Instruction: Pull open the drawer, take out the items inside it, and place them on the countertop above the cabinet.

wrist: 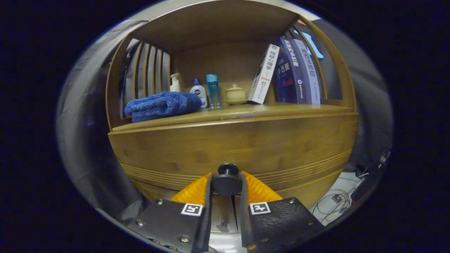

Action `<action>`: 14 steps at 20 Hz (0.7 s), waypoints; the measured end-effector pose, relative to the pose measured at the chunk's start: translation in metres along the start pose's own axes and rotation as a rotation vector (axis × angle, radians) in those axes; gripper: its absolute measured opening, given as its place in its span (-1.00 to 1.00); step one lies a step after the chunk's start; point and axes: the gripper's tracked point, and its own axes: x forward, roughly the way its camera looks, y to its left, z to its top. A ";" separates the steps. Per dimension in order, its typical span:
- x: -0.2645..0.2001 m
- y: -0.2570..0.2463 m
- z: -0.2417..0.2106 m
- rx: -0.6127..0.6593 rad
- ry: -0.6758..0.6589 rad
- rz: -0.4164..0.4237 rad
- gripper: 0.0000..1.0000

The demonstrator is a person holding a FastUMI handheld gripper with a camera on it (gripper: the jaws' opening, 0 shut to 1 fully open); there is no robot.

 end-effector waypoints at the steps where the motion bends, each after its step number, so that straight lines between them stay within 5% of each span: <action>1: -0.002 -0.001 0.000 -0.007 0.008 -0.001 -0.37; 14: -0.098 -0.004 -0.022 0.015 0.024 -0.012 -0.37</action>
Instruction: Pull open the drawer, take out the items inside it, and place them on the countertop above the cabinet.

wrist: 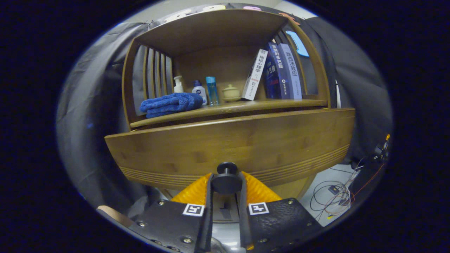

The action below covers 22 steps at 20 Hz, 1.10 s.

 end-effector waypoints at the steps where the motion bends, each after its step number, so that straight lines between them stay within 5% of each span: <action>1: -0.008 0.000 -0.002 0.000 0.004 0.000 -0.37; 18: -0.077 0.008 -0.032 0.022 0.085 0.043 -0.37; 22: -0.097 0.006 -0.032 0.049 0.095 0.056 0.00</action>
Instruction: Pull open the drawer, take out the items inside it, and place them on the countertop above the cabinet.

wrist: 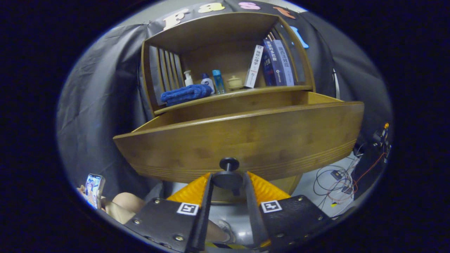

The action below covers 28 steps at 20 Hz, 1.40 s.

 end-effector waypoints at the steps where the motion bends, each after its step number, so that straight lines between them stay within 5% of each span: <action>1: -0.009 -0.004 -0.001 -0.015 -0.004 -0.018 0.04; 7: -0.029 -0.007 0.080 -0.066 -0.144 -0.021 0.04; 14: 0.020 0.001 0.176 -0.131 -0.222 0.010 0.03; 28: 0.155 0.000 0.111 -0.114 0.252 -0.001 0.04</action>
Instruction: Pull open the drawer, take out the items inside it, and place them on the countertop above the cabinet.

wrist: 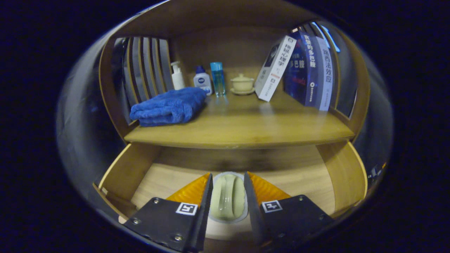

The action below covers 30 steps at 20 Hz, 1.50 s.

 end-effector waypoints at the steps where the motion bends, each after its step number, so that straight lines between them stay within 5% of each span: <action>1: 0.001 0.003 -0.003 0.010 0.024 0.019 0.04; 9: 0.008 0.003 -0.026 -0.035 0.181 -0.005 0.04; 11: 0.013 0.001 -0.030 -0.061 0.203 -0.022 -0.04; 13: 0.016 0.001 -0.032 -0.077 0.220 -0.025 -0.34; 21: 0.023 -0.001 -0.037 -0.137 0.230 -0.028 -0.34; 22: 0.024 0.000 -0.036 -0.140 0.218 -0.027 -0.64; 30: 0.018 0.003 -0.033 -0.168 0.205 -0.018 -0.65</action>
